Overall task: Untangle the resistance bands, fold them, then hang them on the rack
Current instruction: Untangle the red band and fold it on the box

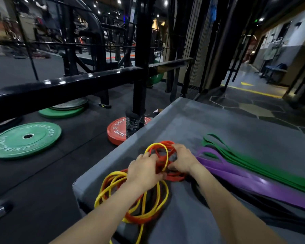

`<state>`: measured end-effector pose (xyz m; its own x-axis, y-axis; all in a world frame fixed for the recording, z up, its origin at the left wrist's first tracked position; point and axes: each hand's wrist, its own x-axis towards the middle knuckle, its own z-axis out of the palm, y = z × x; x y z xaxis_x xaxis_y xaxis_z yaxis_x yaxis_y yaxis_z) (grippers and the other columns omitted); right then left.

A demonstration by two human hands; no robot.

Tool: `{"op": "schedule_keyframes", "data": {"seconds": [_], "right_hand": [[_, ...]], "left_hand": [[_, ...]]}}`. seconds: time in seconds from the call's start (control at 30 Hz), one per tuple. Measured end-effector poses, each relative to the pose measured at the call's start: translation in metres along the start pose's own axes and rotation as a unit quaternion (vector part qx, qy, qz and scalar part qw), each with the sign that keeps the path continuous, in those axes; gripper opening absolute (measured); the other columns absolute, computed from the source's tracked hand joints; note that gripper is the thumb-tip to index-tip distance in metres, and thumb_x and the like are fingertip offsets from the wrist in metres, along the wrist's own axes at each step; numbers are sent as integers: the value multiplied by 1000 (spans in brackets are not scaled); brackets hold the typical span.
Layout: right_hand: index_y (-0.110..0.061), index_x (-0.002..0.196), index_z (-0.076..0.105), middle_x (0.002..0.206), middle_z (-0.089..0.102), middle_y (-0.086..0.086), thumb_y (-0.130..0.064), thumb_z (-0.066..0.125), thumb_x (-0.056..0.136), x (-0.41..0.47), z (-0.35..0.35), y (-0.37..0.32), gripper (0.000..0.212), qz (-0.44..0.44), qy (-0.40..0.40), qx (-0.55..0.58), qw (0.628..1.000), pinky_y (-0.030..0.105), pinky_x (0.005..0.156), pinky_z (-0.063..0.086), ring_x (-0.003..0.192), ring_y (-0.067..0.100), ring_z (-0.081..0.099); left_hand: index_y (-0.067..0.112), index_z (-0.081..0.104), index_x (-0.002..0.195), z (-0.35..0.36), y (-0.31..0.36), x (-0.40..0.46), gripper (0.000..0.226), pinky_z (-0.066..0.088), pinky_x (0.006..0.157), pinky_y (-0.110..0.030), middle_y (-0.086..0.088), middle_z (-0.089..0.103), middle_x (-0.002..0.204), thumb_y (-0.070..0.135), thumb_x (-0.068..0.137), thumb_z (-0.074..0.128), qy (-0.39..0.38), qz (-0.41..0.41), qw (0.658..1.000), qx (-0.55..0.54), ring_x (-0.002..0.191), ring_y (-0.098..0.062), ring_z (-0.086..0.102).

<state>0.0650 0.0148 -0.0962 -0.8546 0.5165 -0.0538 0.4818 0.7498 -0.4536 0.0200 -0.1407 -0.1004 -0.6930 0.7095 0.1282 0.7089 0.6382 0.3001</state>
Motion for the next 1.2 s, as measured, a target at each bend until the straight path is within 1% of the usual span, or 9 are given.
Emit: {"op": "schedule_keyframes", "data": {"seconds": [0.2, 0.37, 0.47, 0.6, 0.7, 0.8, 1.0, 1.1, 1.2], "right_hand": [[-15, 126, 52, 134, 44, 8, -20, 74, 72, 4, 5, 3, 58, -46, -7, -24, 999, 35, 105, 38, 122, 27, 43], [-12, 87, 66, 104, 61, 9, -28, 68, 80, 1, 9, -4, 17, -78, 67, -22, 994, 34, 91, 43, 104, 28, 53], [-11, 79, 66, 94, 67, 11, -20, 63, 81, -1, 6, -8, 9, -98, 53, -54, 992, 39, 107, 33, 98, 30, 57], [-8, 92, 67, 105, 65, 13, -16, 56, 78, -12, -2, -14, 20, -104, 11, -98, 990, 45, 115, 15, 111, 30, 52], [-8, 108, 62, 118, 57, 14, -41, 60, 70, -21, -4, -21, 50, -127, -84, -111, 982, 42, 111, 24, 120, 30, 47], [-7, 135, 39, 139, 40, 15, -38, 70, 72, -21, 3, -24, 77, -110, -126, -172, 971, 36, 112, 26, 132, 33, 33], [-6, 118, 55, 127, 56, 18, -21, 51, 89, -25, 14, -37, 33, -65, -27, -199, 977, 37, 99, 38, 121, 35, 47], [-5, 111, 56, 118, 59, 20, -21, 47, 90, -25, 0, -51, 28, -65, 12, -158, 985, 39, 93, 41, 114, 38, 51], [-7, 111, 51, 117, 59, 21, -23, 43, 94, -23, -34, -76, 25, -85, 43, -75, 993, 40, 87, 41, 111, 39, 52]], "left_hand": [[24, 51, 106, 7, -4, 6, 36, 43, 85, -36, 3, 53, 111, 49, 81, 59, 19, 21, 1000, -3, 109, -21, 47], [21, 54, 104, 16, 3, 14, 35, 45, 85, -37, 1, 52, 112, 49, 83, 58, 33, -27, 998, -38, 110, -22, 45], [21, 60, 102, 17, 7, 14, 24, 42, 82, -38, -1, 52, 116, 38, 86, 55, 33, -31, 999, -12, 111, -25, 45], [20, 55, 82, 3, -7, 12, 16, 43, 75, -36, -5, 49, 103, 32, 90, 50, 51, -93, 987, -119, 100, -26, 55], [19, 48, 74, -17, -39, 10, 24, 43, 74, -38, -7, 46, 96, 31, 95, 46, 99, -149, 965, -192, 93, -31, 55], [14, 48, 79, -34, -69, 2, 22, 38, 72, -37, -8, 46, 98, 29, 95, 46, 133, -171, 960, -175, 97, -33, 51], [20, 49, 80, -43, -88, -10, 19, 43, 74, -38, -7, 57, 92, 31, 95, 45, 102, -169, 964, -179, 92, -31, 55], [21, 41, 66, -53, -88, -8, 30, 46, 72, -41, -5, 54, 74, 28, 95, 46, 111, -156, 954, -230, 83, -33, 59], [15, 46, 71, -73, -78, -2, 26, 47, 72, -44, -13, 59, 76, 24, 95, 46, 138, -135, 948, -254, 80, -34, 60]]}}
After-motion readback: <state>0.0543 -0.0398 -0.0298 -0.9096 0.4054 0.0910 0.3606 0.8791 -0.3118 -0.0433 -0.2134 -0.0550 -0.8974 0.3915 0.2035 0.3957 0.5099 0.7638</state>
